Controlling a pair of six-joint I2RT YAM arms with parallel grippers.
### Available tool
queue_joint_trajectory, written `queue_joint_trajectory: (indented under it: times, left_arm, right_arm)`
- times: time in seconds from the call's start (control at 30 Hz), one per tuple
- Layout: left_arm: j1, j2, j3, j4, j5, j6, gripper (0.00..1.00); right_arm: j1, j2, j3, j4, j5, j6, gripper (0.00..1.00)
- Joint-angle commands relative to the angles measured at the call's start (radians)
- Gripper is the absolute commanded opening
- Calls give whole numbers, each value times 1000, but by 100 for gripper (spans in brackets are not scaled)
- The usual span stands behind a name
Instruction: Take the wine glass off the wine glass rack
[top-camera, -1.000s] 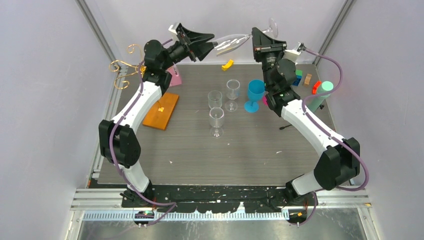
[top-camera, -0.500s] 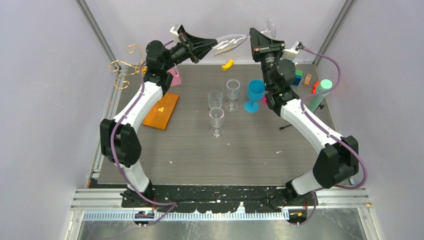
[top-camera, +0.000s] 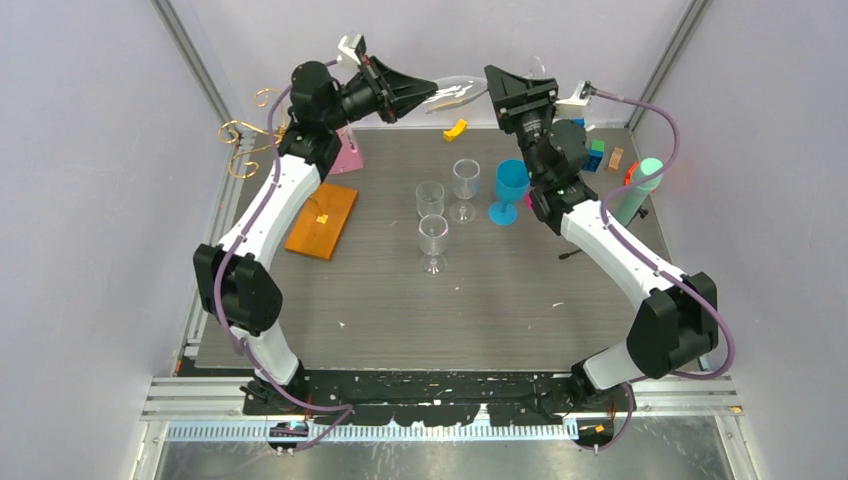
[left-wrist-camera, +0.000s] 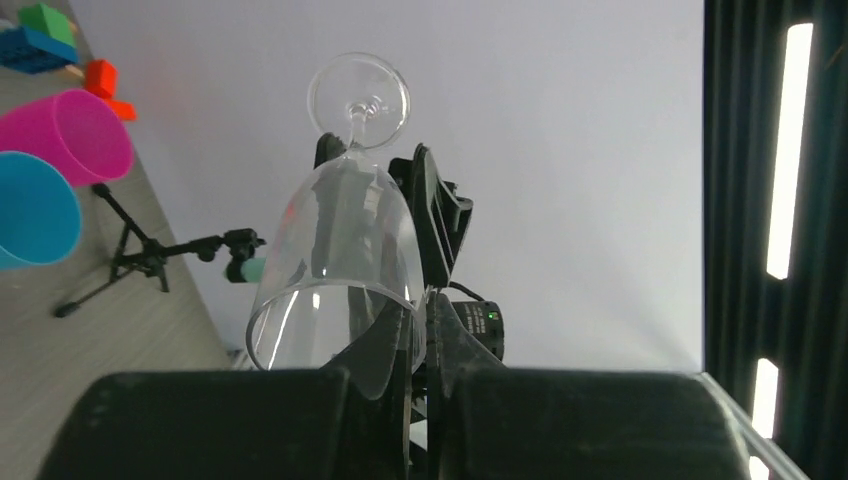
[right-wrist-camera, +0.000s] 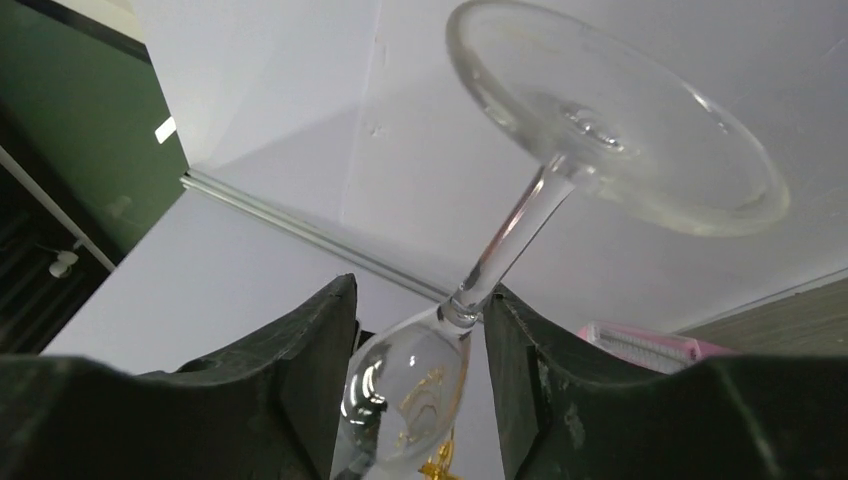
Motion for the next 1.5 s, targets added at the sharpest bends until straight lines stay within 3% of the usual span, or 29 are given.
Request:
queue_joint_trajectory:
  times: [0.0, 0.1, 0.33, 0.43, 0.7, 0.93, 1.1, 1.27, 1.47]
  left_arm:
    - [-9, -75, 120, -174, 17, 235, 0]
    - [-9, -73, 172, -240, 49, 303, 0]
    - [-12, -59, 306, -545, 67, 546, 0]
    - [-29, -44, 365, -658, 67, 645, 0]
    - [-152, 21, 548, -1052, 26, 972, 0]
    - [-252, 50, 623, -1229, -107, 1159, 0]
    - [-342, 124, 667, -1392, -302, 1276, 0]
    - [-427, 215, 721, -1471, -484, 1323, 0]
    - [-483, 288, 735, -1510, -609, 1357, 0]
  right_arm:
    - [3, -85, -30, 21, -42, -91, 58]
    - [2, -159, -56, -54, -29, -159, 61]
    - [-3, -320, 7, -374, -41, -553, 66]
    - [-4, -372, -10, -421, -19, -654, 66]
    - [-4, -426, -19, -495, 139, -739, 65]
    - [-4, -404, -4, -523, 264, -744, 63]
    - [-5, -370, 14, -531, 292, -745, 63]
    - [-6, -337, 44, -530, 302, -767, 63]
    - [-10, -317, 68, -503, 333, -814, 62]
